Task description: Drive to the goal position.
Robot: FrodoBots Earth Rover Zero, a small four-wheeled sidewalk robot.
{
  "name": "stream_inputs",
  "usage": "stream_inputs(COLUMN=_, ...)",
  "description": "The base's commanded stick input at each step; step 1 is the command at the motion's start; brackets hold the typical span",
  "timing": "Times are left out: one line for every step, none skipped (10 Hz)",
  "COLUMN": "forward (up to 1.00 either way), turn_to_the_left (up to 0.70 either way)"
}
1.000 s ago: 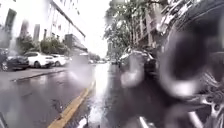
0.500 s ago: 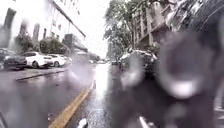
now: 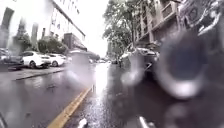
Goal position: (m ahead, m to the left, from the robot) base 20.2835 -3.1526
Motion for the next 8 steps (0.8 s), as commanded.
stream_inputs(forward=0.70, turn_to_the_left=0.00)
stream_inputs(forward=0.70, turn_to_the_left=0.00)
stream_inputs(forward=0.70, turn_to_the_left=0.00)
stream_inputs(forward=0.70, turn_to_the_left=0.00)
stream_inputs(forward=0.70, turn_to_the_left=0.00)
stream_inputs(forward=0.70, turn_to_the_left=0.00)
stream_inputs(forward=0.70, turn_to_the_left=0.00)
stream_inputs(forward=0.70, turn_to_the_left=0.00)
